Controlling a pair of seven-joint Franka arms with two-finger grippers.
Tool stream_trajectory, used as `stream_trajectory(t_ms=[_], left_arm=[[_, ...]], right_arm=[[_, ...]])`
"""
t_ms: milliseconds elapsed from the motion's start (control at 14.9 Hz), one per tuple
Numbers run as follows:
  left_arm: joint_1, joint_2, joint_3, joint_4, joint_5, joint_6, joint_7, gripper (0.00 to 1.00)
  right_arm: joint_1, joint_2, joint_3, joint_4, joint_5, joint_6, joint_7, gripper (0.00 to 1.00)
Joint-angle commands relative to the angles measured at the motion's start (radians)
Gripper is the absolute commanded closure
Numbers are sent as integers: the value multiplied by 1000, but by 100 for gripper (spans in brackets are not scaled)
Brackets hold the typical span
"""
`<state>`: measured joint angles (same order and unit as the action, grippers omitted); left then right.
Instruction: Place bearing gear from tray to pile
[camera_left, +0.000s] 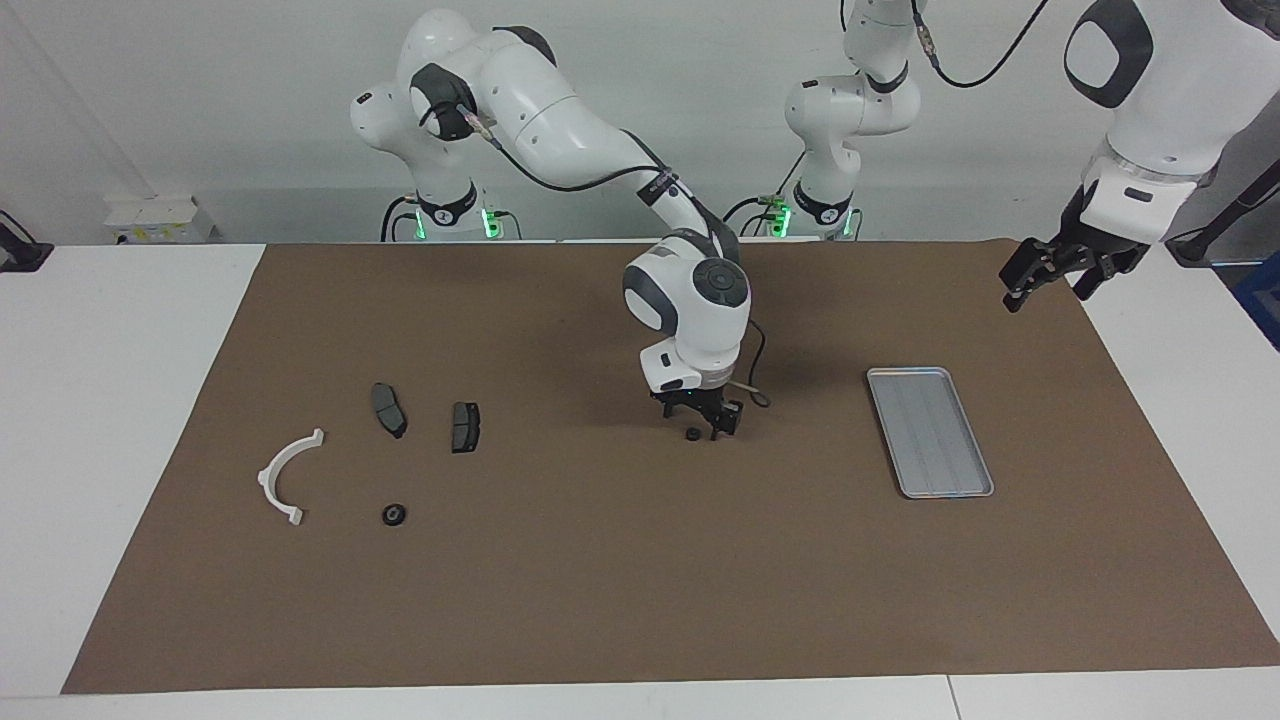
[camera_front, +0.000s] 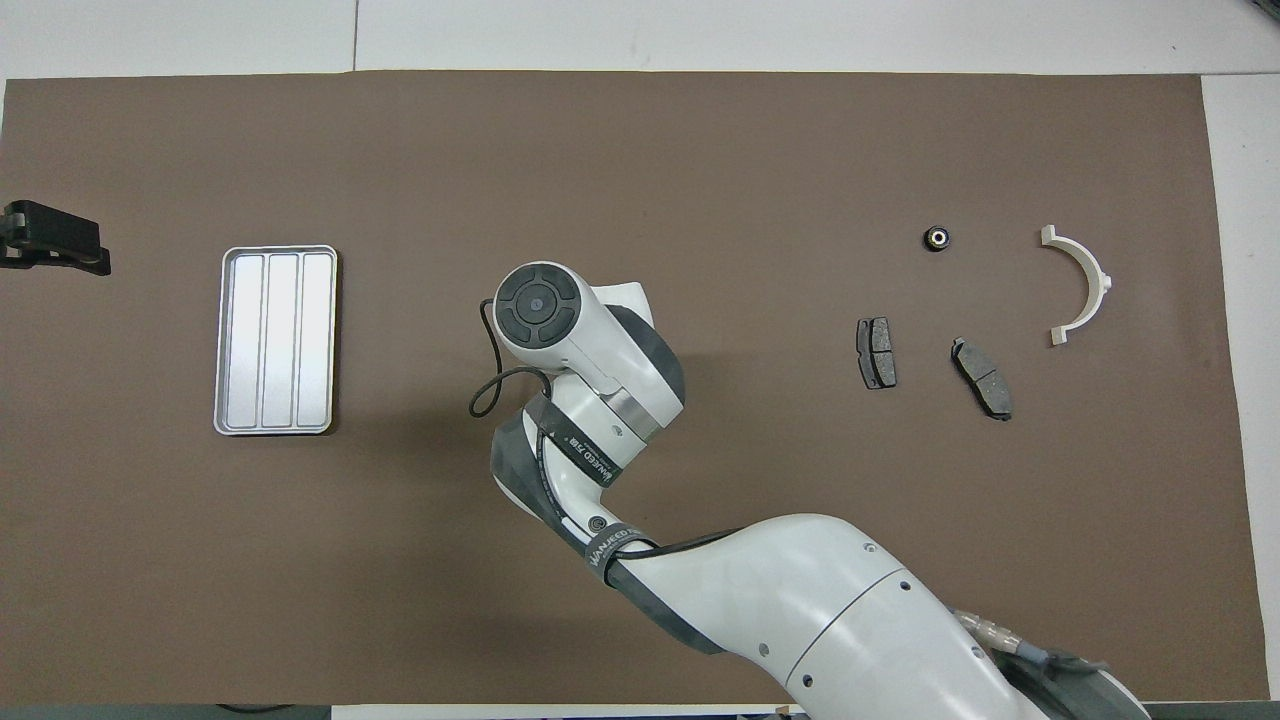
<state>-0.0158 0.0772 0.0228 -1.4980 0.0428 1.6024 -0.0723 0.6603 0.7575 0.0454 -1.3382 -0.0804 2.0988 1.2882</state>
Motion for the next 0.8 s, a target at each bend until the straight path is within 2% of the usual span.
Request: stream_trajectory(t_ms=[0,67,268,335,470,671,738], left_arm=[[2,-10,-7,18,19,-56,-6,0],[-4,-17,-7,7,19,-56,-17,0],[-6,-130,-7,-112,20,-36,-17,0],[-3,-143,-7,-123,19,-33,-17,0],[-21,-134,-6,-116,17,-39,-24,0],[-29,-139,-7,-125,14,-61,-21,0],[-33,-143,-7,-133,14,-74,-21,0]], right_arm=[[-16,-7,5,-38,-38,41,23,31],[-18,-7,4,-35,-42,43,22,38],[-30,-9,4,-38,-45,67,23,39],[-28,-9,4,-44,-45,78,25,40],[-28,-7,4,-50,-45,84,26,56],[-27,-9,4,-68,-44,105,26,95],[-28,-9,4,-68,-44,105,26,100]])
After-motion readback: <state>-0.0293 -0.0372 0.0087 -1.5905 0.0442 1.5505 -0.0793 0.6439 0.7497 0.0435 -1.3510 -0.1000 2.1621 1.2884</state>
